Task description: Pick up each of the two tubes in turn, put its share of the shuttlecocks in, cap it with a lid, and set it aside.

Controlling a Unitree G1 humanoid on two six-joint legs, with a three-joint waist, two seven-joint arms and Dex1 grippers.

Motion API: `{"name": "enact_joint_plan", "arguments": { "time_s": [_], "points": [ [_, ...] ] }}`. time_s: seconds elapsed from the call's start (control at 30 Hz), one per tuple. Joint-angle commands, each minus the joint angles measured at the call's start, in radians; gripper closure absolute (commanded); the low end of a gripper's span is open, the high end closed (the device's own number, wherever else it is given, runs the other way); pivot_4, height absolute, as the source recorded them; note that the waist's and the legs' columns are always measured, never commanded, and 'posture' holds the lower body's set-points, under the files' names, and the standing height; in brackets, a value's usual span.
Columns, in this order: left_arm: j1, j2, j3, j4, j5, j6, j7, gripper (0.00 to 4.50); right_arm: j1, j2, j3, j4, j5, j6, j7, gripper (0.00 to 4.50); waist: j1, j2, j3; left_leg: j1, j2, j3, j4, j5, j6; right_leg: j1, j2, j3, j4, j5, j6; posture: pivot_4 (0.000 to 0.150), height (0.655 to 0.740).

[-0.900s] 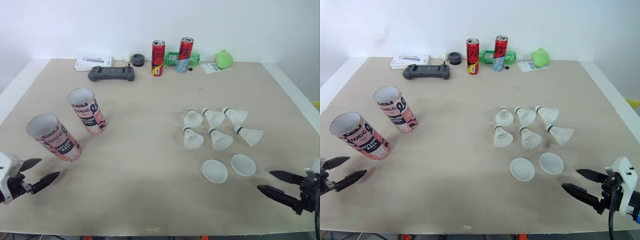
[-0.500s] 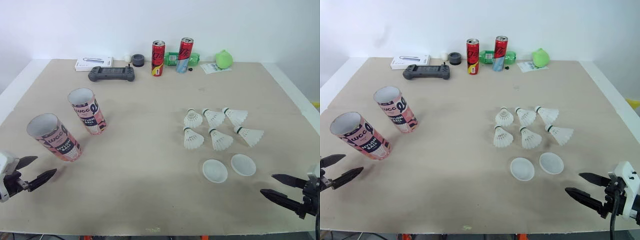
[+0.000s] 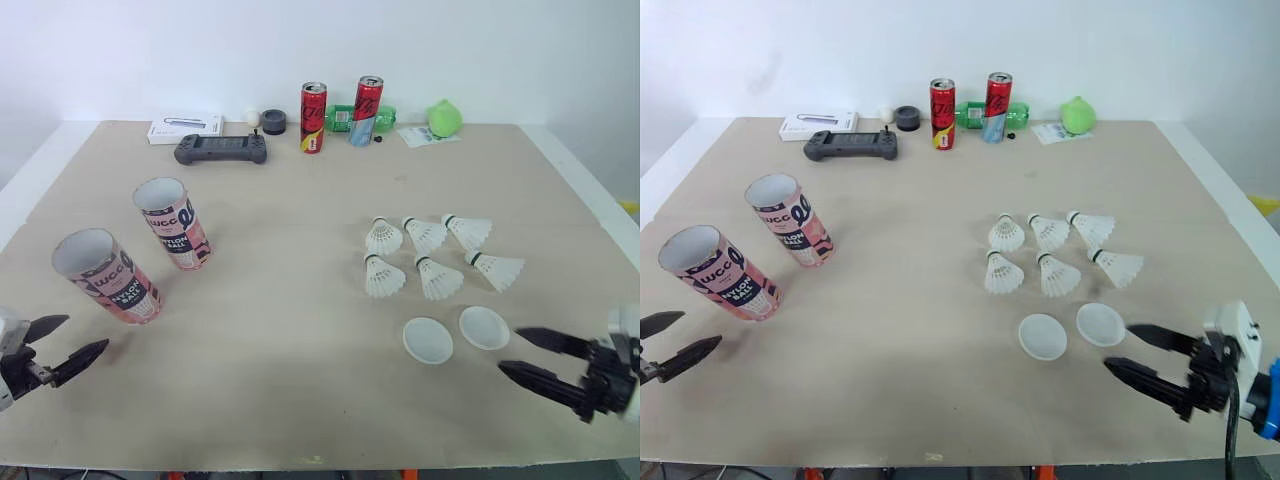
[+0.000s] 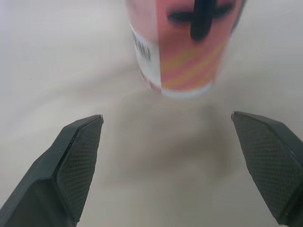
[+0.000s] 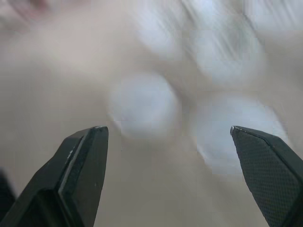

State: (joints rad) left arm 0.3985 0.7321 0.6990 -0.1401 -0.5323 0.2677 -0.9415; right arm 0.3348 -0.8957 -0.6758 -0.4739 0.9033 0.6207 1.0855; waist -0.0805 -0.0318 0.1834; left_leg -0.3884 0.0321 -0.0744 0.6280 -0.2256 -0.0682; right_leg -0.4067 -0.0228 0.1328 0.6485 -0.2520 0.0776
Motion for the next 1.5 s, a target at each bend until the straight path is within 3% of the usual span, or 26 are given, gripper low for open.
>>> {"name": "enact_joint_plan", "arguments": {
  "time_s": [0.03,0.1,0.23,0.5,0.77,0.83,0.9,1.5],
  "points": [
    [-0.033,-0.106,-0.005,-0.071,-0.012,-0.057,0.099,0.00,-0.165,-0.031,0.057,-0.227,0.217,0.057,-0.183,0.05,0.002,-0.001,0.000,0.000,0.000,0.000,0.001,0.000,0.000,0.000,0.000,0.000,0.000,0.001,0.001,0.150,0.7400],
    [-0.073,-0.175,-0.051,-0.104,0.007,-0.070,0.168,0.00,-0.261,-0.026,0.158,-0.273,0.200,0.059,-0.252,0.05,0.011,-0.005,-0.002,-0.001,0.001,-0.001,0.005,0.000,0.001,0.001,0.001,-0.001,0.000,0.002,0.003,0.150,0.7400],
    [-0.165,-0.291,-0.157,-0.122,0.075,-0.110,0.306,0.00,-0.409,0.020,0.411,-0.292,0.014,0.012,-0.320,0.05,0.034,-0.009,-0.004,-0.005,-0.001,-0.002,0.010,0.001,0.000,0.003,0.000,-0.001,-0.001,0.004,0.001,0.150,0.7400],
    [-0.317,-0.336,-0.294,-0.012,0.191,-0.186,0.409,0.00,-0.556,0.144,0.645,-0.243,-0.185,-0.055,-0.367,0.05,0.035,-0.008,-0.004,-0.006,0.000,-0.002,0.011,0.001,0.000,0.002,0.001,-0.001,-0.001,0.008,0.004,0.150,0.7400],
    [-0.456,-0.310,-0.323,0.142,0.225,-0.248,0.428,0.00,-0.567,0.206,0.680,-0.240,-0.240,-0.066,-0.386,0.05,0.035,-0.008,-0.004,-0.006,0.000,-0.002,0.011,0.002,0.001,0.002,0.001,-0.001,-0.001,0.010,0.004,0.150,0.7400],
    [-0.458,-0.311,-0.323,0.156,0.222,-0.258,0.428,0.00,-0.556,0.210,0.674,-0.247,-0.245,-0.066,-0.387,0.05,0.035,-0.008,-0.004,-0.006,0.000,-0.002,0.010,0.001,0.001,0.002,0.001,-0.001,-0.001,0.010,0.003,0.150,0.7400],
    [-0.457,-0.312,-0.326,0.166,0.216,-0.258,0.427,0.52,-0.544,0.209,0.666,-0.252,-0.246,-0.067,-0.388,0.00,0.034,-0.008,-0.004,-0.006,0.000,-0.002,0.010,0.001,0.001,0.002,0.001,-0.001,-0.001,0.010,0.003,0.150,0.7400],
    [-0.398,-0.318,-0.337,0.177,0.213,-0.272,0.434,0.52,-0.498,0.203,0.653,-0.267,-0.239,-0.072,-0.376,0.00,0.033,-0.006,-0.006,-0.004,0.000,-0.002,0.010,0.002,0.002,0.002,0.001,-0.001,-0.001,0.010,0.003,0.150,0.7400]
  ]
}}
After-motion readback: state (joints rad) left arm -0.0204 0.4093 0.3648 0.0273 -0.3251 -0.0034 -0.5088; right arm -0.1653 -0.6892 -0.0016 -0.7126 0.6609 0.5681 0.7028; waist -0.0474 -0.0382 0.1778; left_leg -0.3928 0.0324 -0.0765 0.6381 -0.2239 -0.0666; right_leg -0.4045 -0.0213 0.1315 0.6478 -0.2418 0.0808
